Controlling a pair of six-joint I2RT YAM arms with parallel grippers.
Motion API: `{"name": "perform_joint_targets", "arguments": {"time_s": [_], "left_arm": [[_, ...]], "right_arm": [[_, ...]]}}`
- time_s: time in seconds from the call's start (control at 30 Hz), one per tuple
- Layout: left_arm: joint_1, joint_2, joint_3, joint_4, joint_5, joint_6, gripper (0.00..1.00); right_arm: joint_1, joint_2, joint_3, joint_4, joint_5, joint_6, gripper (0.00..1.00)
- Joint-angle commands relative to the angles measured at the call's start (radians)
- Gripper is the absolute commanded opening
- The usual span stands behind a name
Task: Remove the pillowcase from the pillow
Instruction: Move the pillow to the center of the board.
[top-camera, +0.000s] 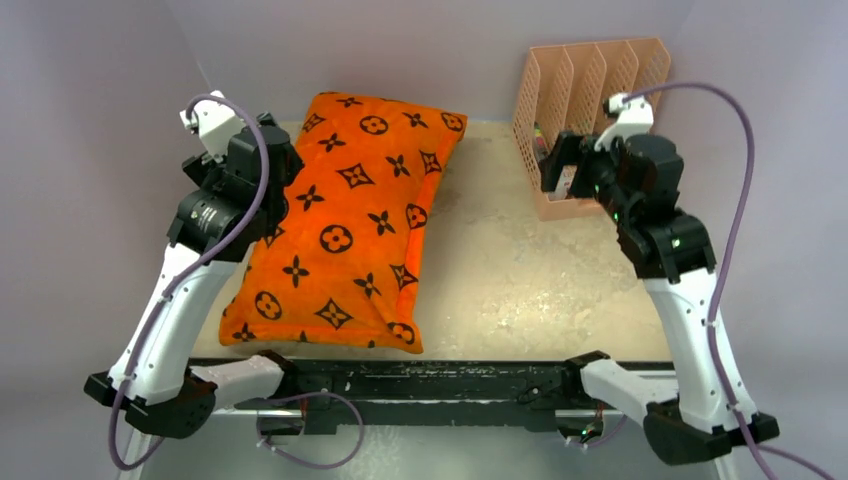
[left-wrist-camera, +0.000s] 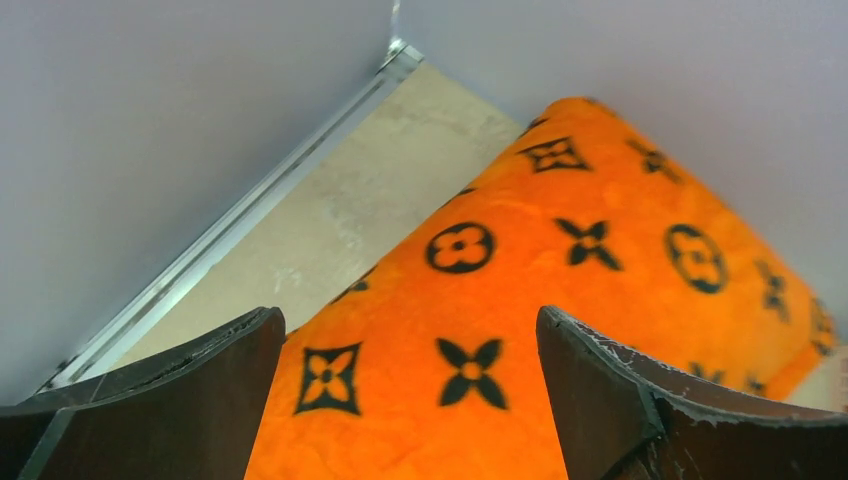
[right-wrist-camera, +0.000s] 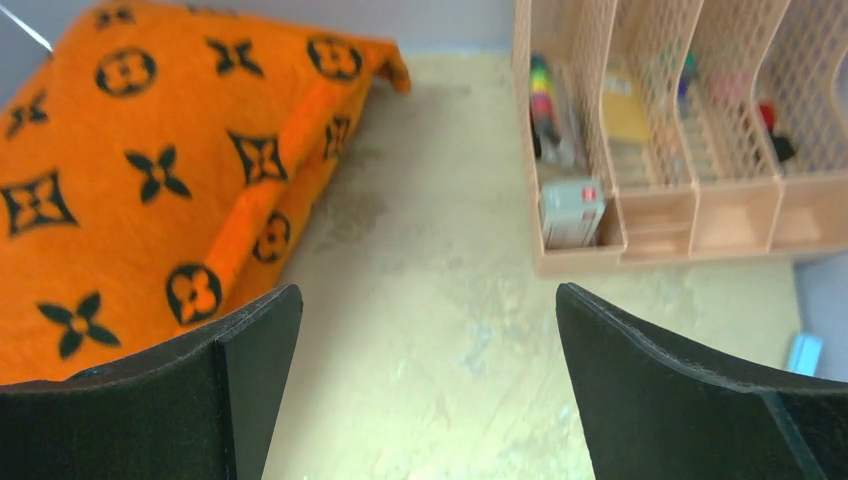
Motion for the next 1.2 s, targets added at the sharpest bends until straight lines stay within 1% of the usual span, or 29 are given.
{"name": "perform_joint_targets", "arguments": {"time_s": [0.0,0.1,0.23,0.33,0.4,0.5,0.6,0.77,0.83,0.87,0.9,0.93,0.97,1.0,1.07,1.1,1.17], "left_arm": [[0.135,-0.076,-0.160,0.118,0.112,-0.005,0.98],[0.224,-0.106,-0.269,0.122,0.184,-0.016,0.98],[0.325,-0.149,-0.417,0.152,0.329,-0.021,0.98],[0.381,-0.180,-0.522,0.191,0.474,-0.034,0.99],[0.407,-0.202,-0.585,0.225,0.560,-0.044,0.99],[0.437,-0.236,-0.662,0.263,0.679,-0.056,0.98],[0.455,-0.272,-0.705,0.273,0.756,-0.058,0.97],[0.471,-0.351,-0.747,0.300,0.868,-0.071,0.97],[0.473,-0.381,-0.747,0.302,0.891,-0.070,0.97],[0.474,-0.393,-0.745,0.297,0.900,-0.067,0.97],[0.474,-0.399,-0.738,0.292,0.909,-0.063,0.97],[0.475,-0.404,-0.732,0.286,0.920,-0.057,0.97],[0.475,-0.405,-0.725,0.277,0.930,-0.052,0.96],[0.475,-0.405,-0.717,0.267,0.934,-0.047,0.96],[0.476,-0.401,-0.712,0.251,0.938,-0.031,0.96],[0.476,-0.399,-0.714,0.253,0.933,-0.026,0.96],[0.477,-0.389,-0.728,0.259,0.897,-0.030,0.98]], "right_arm": [[-0.041,-0.143,-0.221,0.073,-0.099,0.091,0.99],[-0.069,-0.212,-0.402,0.131,-0.191,0.138,0.99],[-0.092,-0.232,-0.578,0.214,-0.360,0.216,0.99],[-0.061,-0.212,-0.671,0.289,-0.438,0.262,0.99],[-0.016,-0.159,-0.688,0.326,-0.457,0.289,0.99],[0.080,-0.038,-0.665,0.361,-0.426,0.336,0.99],[0.167,0.123,-0.614,0.452,-0.441,0.388,0.99],[0.278,0.441,-0.438,0.579,-0.494,0.460,0.99],[0.311,0.586,-0.339,0.626,-0.550,0.482,0.99],[0.321,0.657,-0.278,0.622,-0.580,0.482,0.94],[0.331,0.719,-0.226,0.616,-0.592,0.480,0.85],[0.337,0.759,-0.198,0.623,-0.597,0.482,0.72],[0.342,0.770,-0.215,0.676,-0.589,0.495,0.57],[0.346,0.761,-0.253,0.743,-0.558,0.520,0.42],[0.359,0.704,-0.335,0.806,-0.466,0.538,0.13],[0.377,0.663,-0.376,0.813,-0.415,0.539,0.06],[0.422,0.570,-0.471,0.838,-0.333,0.541,0.01]]}}
